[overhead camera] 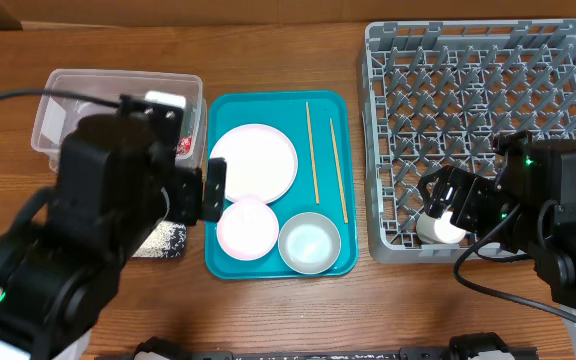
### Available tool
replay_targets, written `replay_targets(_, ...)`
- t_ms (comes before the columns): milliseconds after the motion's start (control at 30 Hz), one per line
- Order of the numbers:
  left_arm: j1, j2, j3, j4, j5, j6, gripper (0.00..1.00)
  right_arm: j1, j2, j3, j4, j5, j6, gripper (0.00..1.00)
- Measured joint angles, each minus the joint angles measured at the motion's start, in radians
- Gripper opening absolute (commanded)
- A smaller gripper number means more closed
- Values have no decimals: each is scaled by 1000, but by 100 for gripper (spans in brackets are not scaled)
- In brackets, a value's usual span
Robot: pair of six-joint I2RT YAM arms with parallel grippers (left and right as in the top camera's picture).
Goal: Sort waste into correct bins and load items into the dishwasher
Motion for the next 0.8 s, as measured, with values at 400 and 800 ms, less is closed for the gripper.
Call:
replay_targets(400,-2,-8,0,-23,14,-2,100,0,0,0,0,0,0,100)
replay_targets(800,77,-386,-441,452,1,41,100,0,0,0,0,0,0,100)
